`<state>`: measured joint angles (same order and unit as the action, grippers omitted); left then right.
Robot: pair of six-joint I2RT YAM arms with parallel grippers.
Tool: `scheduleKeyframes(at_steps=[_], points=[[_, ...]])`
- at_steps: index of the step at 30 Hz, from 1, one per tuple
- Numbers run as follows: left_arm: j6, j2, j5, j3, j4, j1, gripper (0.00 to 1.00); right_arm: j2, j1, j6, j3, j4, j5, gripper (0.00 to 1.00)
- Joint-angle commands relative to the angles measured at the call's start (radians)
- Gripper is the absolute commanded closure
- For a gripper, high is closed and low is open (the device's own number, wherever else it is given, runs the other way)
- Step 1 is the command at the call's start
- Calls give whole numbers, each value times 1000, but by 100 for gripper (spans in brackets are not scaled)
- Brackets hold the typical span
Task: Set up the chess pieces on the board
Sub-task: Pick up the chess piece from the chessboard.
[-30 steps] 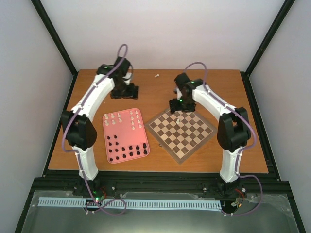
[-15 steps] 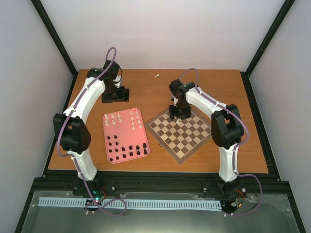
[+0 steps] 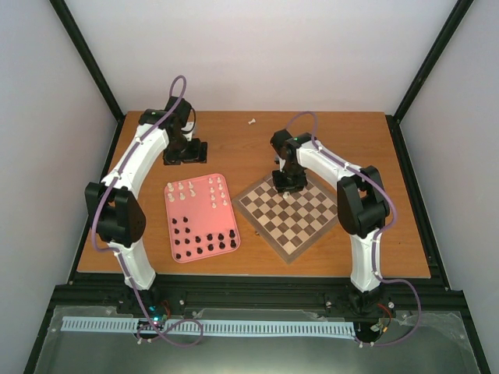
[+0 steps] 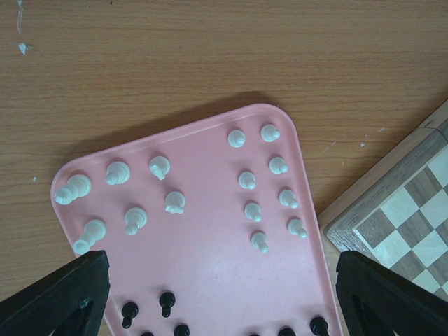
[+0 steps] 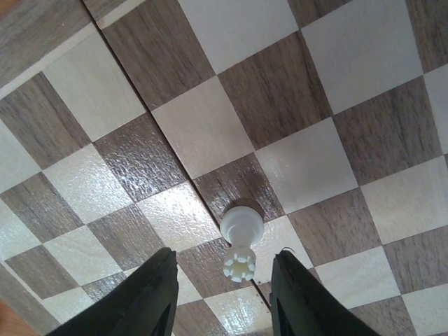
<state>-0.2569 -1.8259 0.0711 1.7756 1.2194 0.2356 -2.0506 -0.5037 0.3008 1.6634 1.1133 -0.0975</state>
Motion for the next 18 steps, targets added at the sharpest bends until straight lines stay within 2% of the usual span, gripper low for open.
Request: scheduleKeyframes(at_steps=[1, 18], points=[[16, -4, -1, 23, -9, -4, 9, -26, 2, -6, -1, 21, 27, 64], [15, -38, -3, 44, -3, -4, 10, -46, 5, -16, 20, 34, 46, 88]])
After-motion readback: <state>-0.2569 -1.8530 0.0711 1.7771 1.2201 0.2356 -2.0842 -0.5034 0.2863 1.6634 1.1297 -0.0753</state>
